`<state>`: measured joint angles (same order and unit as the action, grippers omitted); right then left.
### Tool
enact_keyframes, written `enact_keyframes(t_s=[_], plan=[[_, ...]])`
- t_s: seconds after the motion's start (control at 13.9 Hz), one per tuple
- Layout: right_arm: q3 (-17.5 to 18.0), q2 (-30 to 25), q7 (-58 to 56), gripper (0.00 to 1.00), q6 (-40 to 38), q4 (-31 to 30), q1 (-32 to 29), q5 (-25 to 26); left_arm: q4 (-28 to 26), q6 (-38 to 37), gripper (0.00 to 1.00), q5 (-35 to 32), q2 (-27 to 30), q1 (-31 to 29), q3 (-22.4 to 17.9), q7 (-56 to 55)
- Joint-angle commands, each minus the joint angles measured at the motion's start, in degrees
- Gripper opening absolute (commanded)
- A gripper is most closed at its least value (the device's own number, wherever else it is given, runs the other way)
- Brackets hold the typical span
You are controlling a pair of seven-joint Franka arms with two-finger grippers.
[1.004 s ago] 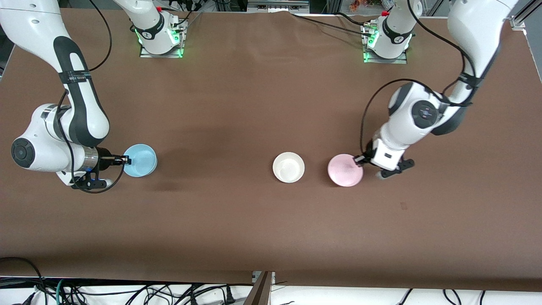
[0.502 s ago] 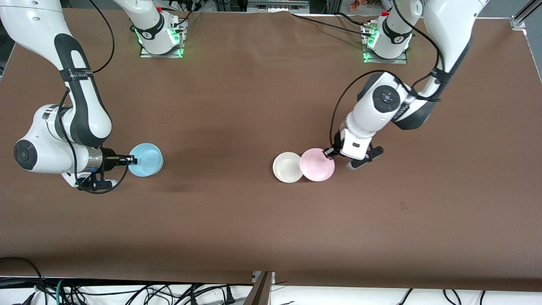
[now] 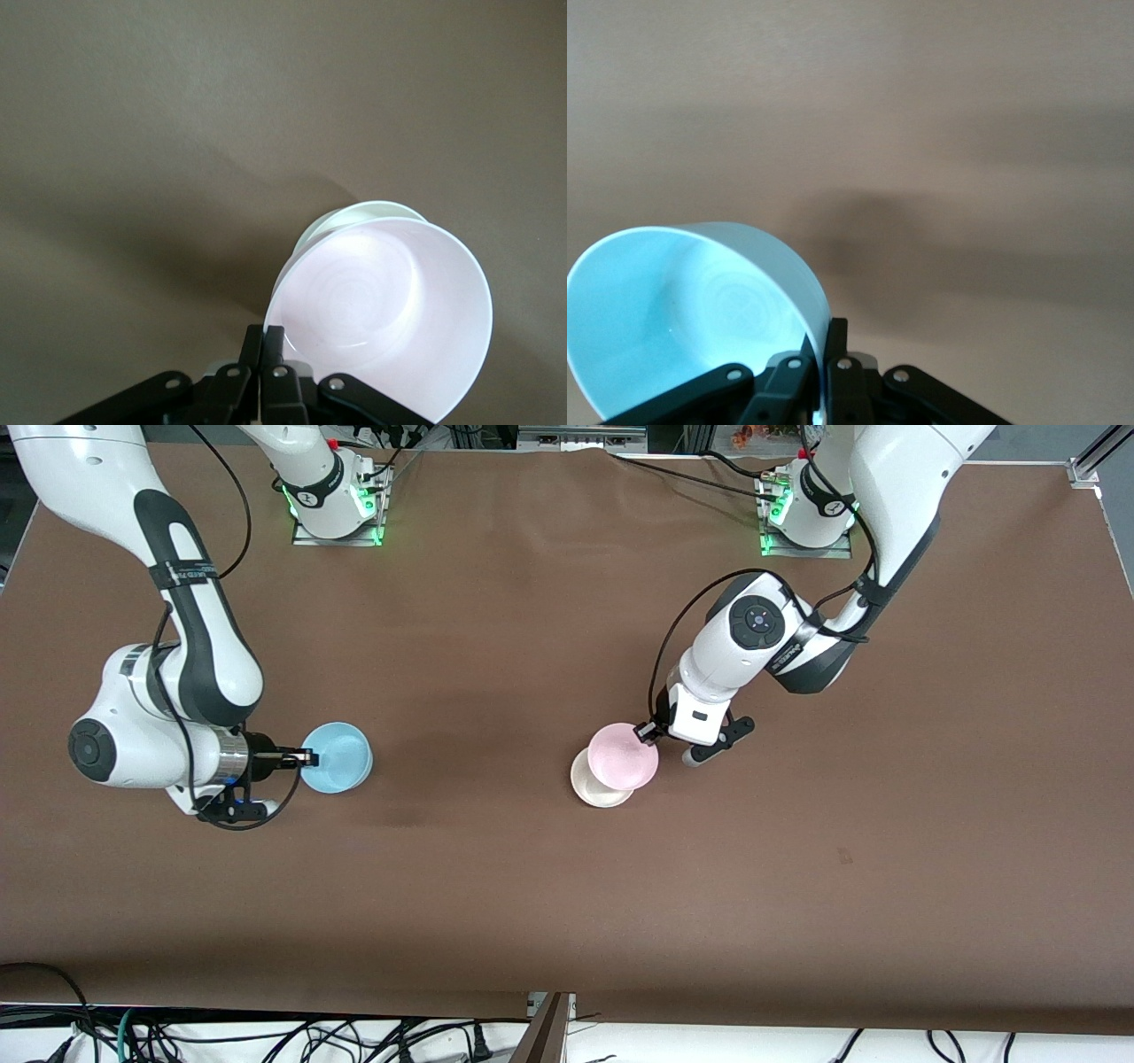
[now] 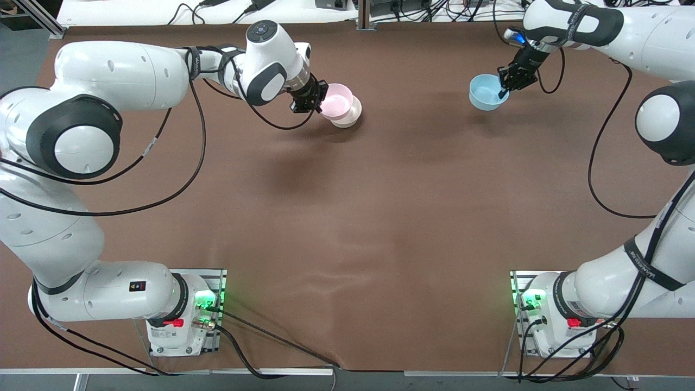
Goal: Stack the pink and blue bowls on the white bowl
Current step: 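Place the pink bowl in the white bowl while the right gripper lifts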
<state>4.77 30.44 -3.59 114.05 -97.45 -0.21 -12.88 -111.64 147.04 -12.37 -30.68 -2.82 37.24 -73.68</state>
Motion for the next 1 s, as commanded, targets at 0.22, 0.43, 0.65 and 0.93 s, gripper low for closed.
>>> enact_keyframes(t_s=[0.22, 0.43, 0.65, 0.93], plan=[[0.7, -0.2, 1.3, 0.00, -1.2, 0.6, 1.0, -1.6, 1.9, 2.7, 0.00, -1.6, -1.8, 5.6, -3.7, -4.5], [0.7, -0.2, 3.7, 0.00, -1.2, 0.7, 2.5, -2.4, 3.6, 3.8, 0.00, -1.6, -2.9, 9.4, -7.7, -5.3], [0.7, -0.2, 3.7, 0.00, -1.1, 0.7, 2.6, -2.3, 5.6, 3.8, 0.00, -1.5, -4.2, 10.5, -9.2, -5.3], [0.7, -0.2, 3.8, 0.00, -1.1, 1.1, 2.6, -2.4, 6.5, 3.9, 0.00, -1.6, -5.2, 10.5, -10.2, -5.3]])
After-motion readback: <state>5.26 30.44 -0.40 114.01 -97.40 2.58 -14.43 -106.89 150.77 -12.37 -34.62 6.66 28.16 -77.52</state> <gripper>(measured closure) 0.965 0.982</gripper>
